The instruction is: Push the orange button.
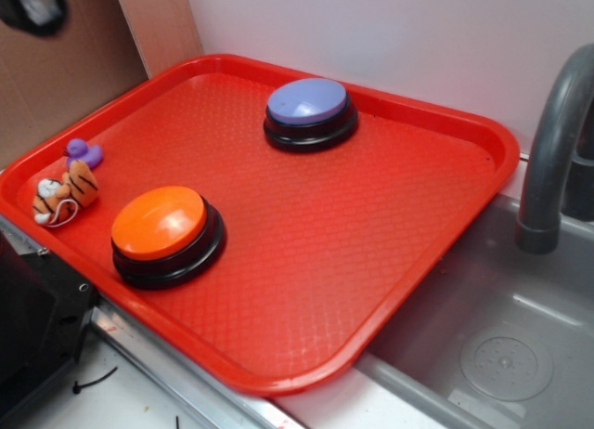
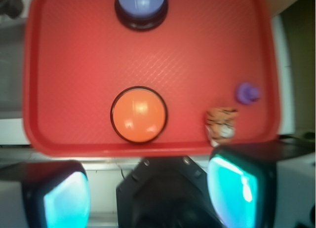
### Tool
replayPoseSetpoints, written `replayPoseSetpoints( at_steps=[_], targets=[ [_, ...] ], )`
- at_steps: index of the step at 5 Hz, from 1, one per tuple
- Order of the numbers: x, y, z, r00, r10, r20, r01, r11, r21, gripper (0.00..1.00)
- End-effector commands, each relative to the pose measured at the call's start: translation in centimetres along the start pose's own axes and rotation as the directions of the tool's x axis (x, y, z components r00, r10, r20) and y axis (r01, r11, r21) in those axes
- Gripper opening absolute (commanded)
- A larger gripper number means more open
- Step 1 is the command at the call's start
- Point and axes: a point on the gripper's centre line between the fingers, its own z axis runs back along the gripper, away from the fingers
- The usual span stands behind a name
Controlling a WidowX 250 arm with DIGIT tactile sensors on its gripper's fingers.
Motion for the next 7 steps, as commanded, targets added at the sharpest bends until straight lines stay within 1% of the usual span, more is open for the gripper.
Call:
replayPoseSetpoints(
  at_steps=[1, 2, 3, 4, 5, 6, 7],
  targets=[
    [1.6, -0.2, -9.0, 0.99, -0.141, -0.025, 0.141, 0.99, -0.012, 1.0],
    [1.4, 0.9, -11.8, 0.985, -0.168, -0.024, 0.167, 0.985, -0.037, 1.0],
    [1.3, 1.5, -13.1, 0.984, -0.175, -0.036, 0.174, 0.984, -0.032, 1.0],
    [1.8, 1.2, -12.9, 0.981, -0.19, -0.039, 0.189, 0.982, -0.019, 1.0],
    [2.3, 0.6, -12.0, 0.977, -0.208, -0.039, 0.208, 0.978, -0.002, 1.0],
    [2.6, 0.1, -9.9, 0.978, -0.209, -0.02, 0.21, 0.978, 0.017, 1.0],
    [3.1, -0.1, -7.5, 0.981, -0.195, -0.014, 0.195, 0.98, 0.05, 1.0]
  ],
)
